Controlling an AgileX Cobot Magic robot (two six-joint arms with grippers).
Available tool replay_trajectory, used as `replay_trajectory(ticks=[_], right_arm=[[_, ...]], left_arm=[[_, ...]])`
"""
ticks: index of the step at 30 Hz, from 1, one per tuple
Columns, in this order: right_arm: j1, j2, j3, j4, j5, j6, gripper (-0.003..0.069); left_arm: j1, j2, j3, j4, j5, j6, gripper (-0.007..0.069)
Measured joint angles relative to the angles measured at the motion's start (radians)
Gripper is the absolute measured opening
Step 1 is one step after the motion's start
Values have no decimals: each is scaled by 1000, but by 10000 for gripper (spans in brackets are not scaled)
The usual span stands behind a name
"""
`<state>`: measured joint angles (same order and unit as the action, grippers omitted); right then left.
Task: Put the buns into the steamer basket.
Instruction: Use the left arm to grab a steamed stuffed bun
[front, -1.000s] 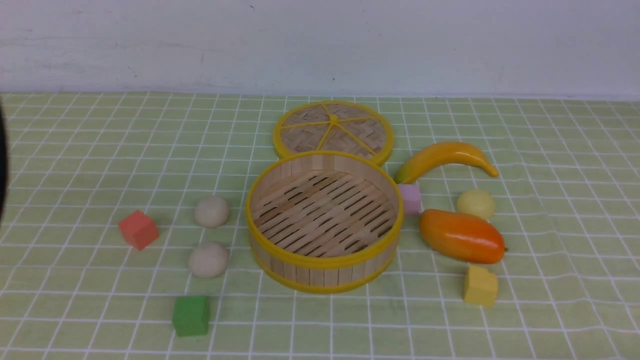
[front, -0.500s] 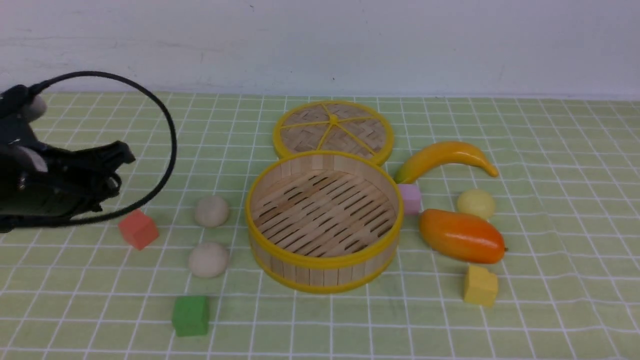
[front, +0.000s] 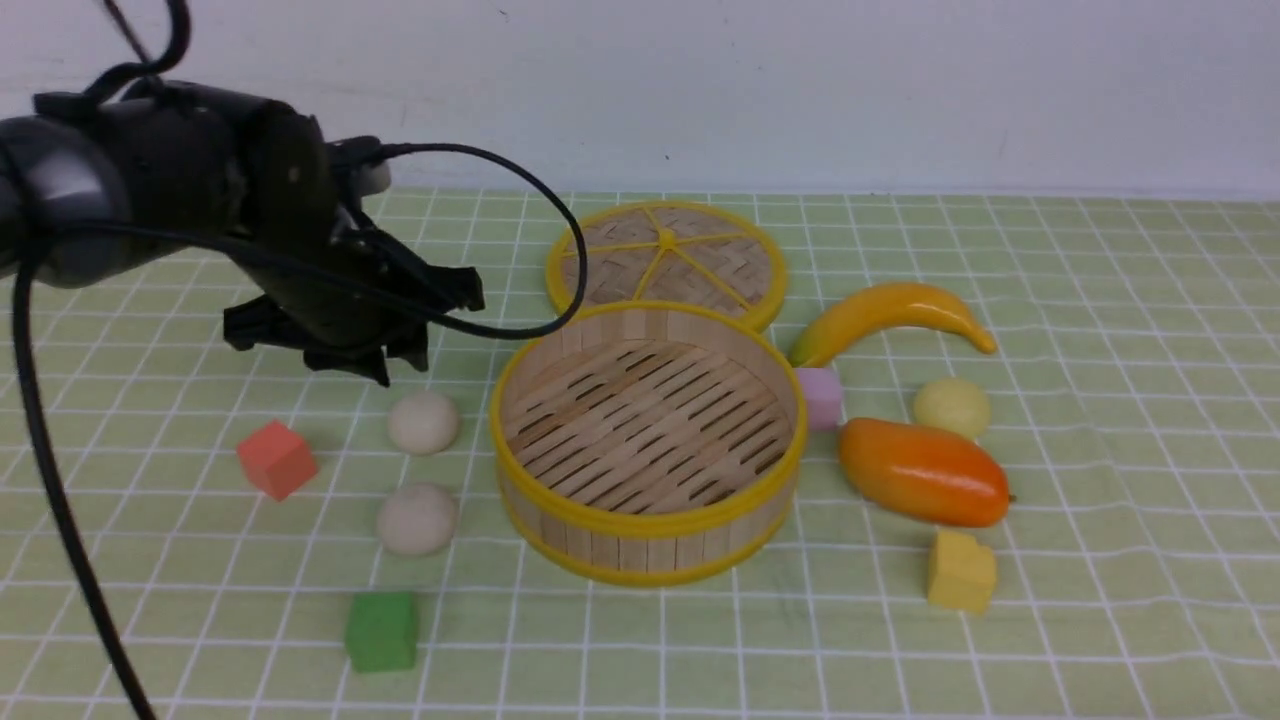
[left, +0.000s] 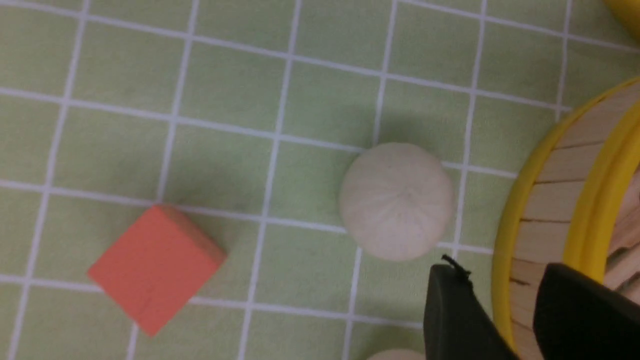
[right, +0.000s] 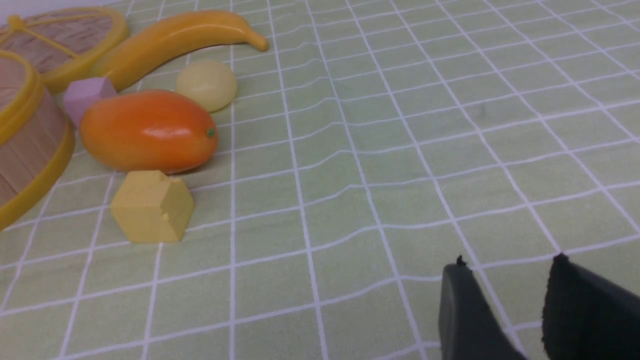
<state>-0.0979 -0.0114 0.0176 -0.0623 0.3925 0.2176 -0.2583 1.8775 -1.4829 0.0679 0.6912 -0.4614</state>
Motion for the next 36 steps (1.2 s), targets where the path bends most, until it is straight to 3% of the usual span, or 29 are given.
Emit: replay_trajectory(ticks=[22,28,36], right_arm=[[0,0,0,0,0,0,239],[0,0,0,0,0,0,239],[0,0,0,0,0,0,239]], left_arm=[[0,183,-43,26,-93,-56,219],[0,194,-45,32,-93,-56,19],[0,137,-45,81,-33,-56,-13]])
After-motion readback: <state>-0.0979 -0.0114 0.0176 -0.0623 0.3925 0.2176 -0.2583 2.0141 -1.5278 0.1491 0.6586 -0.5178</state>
